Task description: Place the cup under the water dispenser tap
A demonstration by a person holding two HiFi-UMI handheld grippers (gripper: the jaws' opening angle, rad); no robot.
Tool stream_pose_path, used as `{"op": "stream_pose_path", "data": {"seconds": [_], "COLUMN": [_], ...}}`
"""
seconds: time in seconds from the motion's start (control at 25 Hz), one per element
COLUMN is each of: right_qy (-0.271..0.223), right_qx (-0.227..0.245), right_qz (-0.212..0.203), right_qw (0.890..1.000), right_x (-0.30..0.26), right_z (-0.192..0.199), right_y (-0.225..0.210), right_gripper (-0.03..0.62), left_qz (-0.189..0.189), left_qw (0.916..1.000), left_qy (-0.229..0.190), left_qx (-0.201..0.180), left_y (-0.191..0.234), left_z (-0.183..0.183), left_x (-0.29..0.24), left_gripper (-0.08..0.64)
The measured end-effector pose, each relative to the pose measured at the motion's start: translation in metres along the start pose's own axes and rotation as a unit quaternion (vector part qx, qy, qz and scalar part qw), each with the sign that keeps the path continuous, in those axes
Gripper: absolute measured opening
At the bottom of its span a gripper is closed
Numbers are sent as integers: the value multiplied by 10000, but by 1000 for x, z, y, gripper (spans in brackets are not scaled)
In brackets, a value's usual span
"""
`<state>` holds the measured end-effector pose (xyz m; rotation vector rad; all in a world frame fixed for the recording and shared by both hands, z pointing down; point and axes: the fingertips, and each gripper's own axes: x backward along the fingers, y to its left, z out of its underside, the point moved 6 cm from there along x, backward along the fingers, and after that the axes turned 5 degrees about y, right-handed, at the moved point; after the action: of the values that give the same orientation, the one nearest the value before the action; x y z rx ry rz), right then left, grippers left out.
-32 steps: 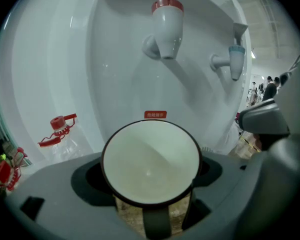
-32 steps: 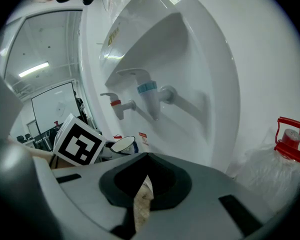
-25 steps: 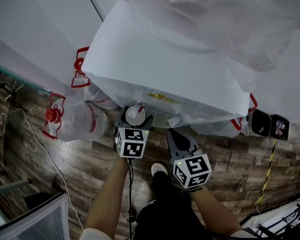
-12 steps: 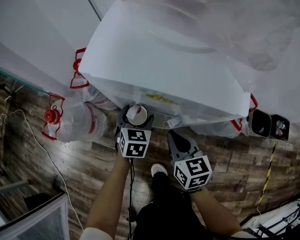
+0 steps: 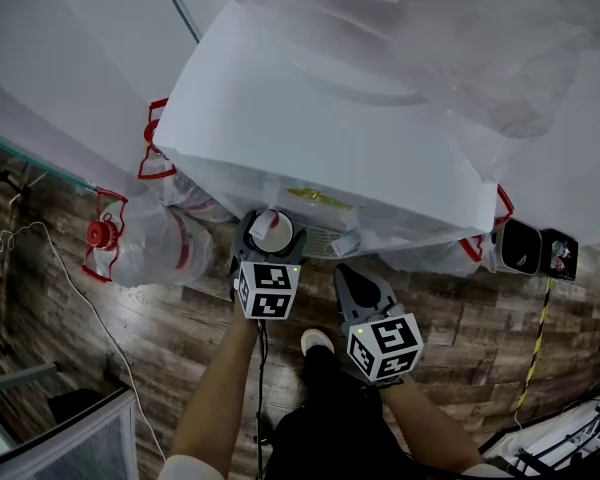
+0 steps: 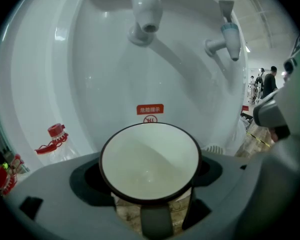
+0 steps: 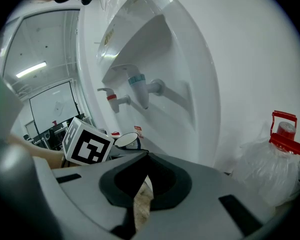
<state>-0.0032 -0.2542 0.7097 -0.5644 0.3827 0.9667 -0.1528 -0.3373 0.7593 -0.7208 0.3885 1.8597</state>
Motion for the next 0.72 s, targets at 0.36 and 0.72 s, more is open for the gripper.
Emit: {"op": "stream_pose_path", "data": {"seconds": [0.36, 0.72], "right_qy": [27, 67], "right_qx": [-4, -17], "right_qz": [-32, -17], "right_qw": [10000, 10000], "right_x": [3, 4], "right_z": [3, 4], "right_y": [3, -1], "right_gripper": [18, 18], "left_qz": [-59, -159], "left_qw": [9998, 9992], "left_qy": [-90, -320], "left_qx": [149, 194], "left_y": [0, -1], "left_z": [-1, -2], "left_x": [1, 3], "left_gripper": [456, 457]}}
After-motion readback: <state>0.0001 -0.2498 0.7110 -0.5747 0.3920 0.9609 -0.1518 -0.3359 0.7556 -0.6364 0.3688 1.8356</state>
